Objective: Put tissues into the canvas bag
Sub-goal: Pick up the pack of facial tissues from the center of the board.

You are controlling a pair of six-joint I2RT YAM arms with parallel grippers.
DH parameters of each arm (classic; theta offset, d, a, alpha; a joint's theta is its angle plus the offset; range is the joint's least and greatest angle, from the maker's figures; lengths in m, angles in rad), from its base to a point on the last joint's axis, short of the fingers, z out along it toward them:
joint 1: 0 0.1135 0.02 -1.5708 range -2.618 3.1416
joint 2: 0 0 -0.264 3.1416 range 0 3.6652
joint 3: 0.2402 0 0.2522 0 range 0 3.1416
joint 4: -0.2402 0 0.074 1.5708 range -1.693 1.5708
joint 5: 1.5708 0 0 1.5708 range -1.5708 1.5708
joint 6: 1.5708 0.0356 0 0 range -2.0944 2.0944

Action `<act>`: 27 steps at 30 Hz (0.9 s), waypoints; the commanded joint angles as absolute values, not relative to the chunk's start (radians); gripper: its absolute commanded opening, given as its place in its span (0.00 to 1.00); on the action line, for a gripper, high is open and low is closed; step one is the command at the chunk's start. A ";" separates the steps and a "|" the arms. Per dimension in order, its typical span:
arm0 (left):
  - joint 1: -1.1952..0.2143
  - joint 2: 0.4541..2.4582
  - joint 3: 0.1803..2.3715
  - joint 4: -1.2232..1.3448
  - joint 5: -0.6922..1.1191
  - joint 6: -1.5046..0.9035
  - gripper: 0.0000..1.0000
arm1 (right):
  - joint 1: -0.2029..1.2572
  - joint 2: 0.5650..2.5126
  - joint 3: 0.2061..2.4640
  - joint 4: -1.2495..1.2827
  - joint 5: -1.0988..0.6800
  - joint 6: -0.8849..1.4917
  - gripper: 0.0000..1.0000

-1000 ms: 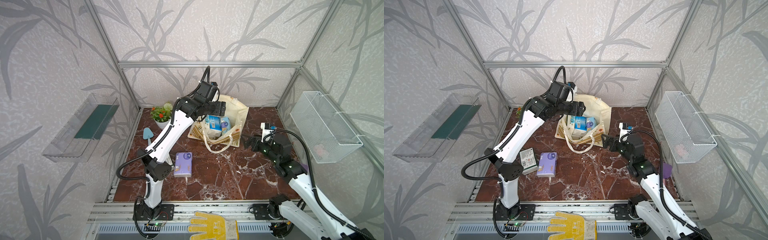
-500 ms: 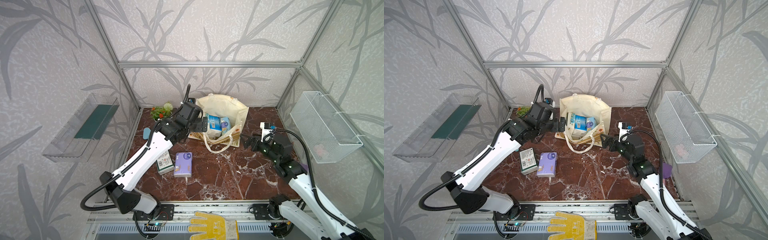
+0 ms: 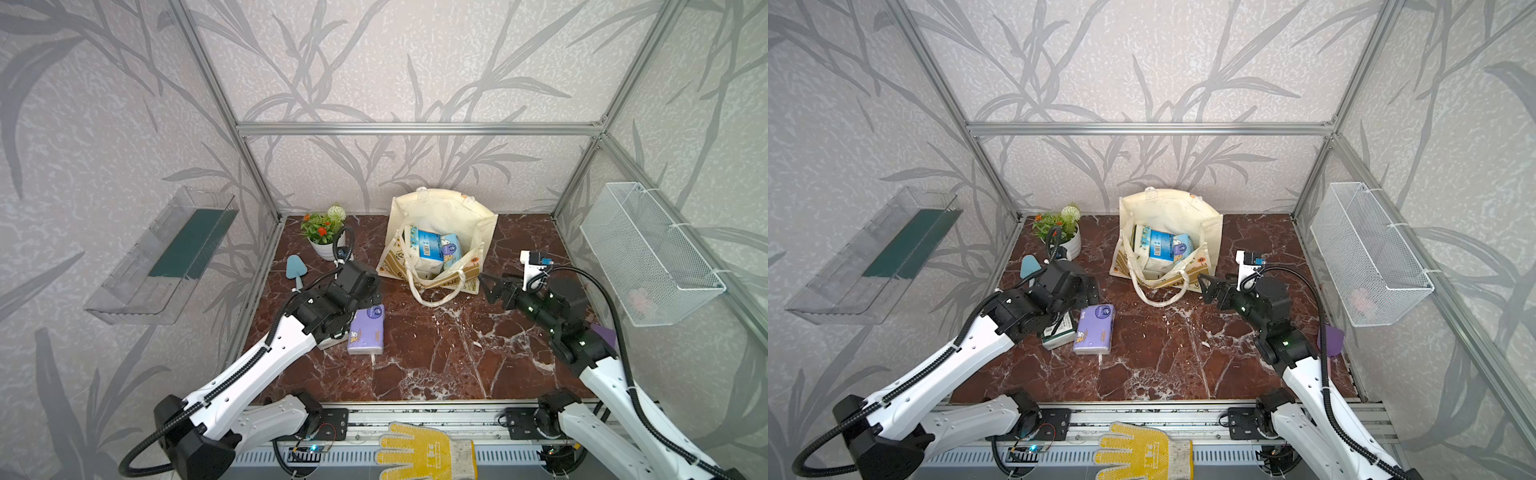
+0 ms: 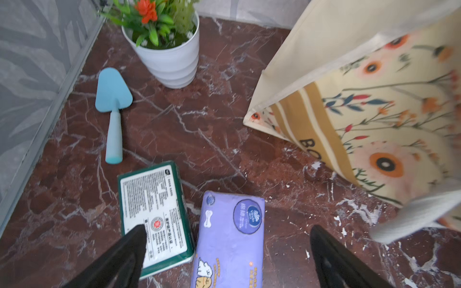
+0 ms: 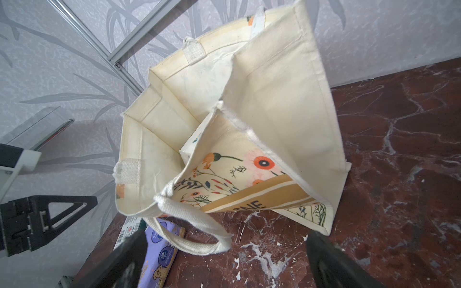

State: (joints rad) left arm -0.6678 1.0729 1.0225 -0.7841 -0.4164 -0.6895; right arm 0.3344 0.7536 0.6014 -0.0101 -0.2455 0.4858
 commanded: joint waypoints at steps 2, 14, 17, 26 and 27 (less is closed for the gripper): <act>-0.669 1.031 0.935 -0.779 -0.388 -0.792 0.99 | 0.373 0.708 0.579 -0.043 -0.199 0.492 0.99; -0.668 1.059 0.765 -0.673 -0.270 -0.796 0.99 | 0.384 0.575 0.514 -0.121 -0.150 0.513 0.99; -0.669 1.062 0.726 -0.639 -0.237 -0.799 0.99 | 0.385 0.572 0.507 -0.123 -0.152 0.519 0.99; -0.642 1.056 0.659 -0.500 -0.149 -0.739 0.99 | 0.405 0.568 0.469 -0.119 -0.155 0.547 0.98; -0.638 1.057 0.655 -0.488 -0.131 -0.732 0.99 | 0.413 0.564 0.460 -0.119 -0.154 0.553 0.97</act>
State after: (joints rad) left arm -0.6502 1.0576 0.6647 -0.5457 -0.1692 -0.7570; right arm 0.3969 0.5789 0.4828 -0.1104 -0.1570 0.5346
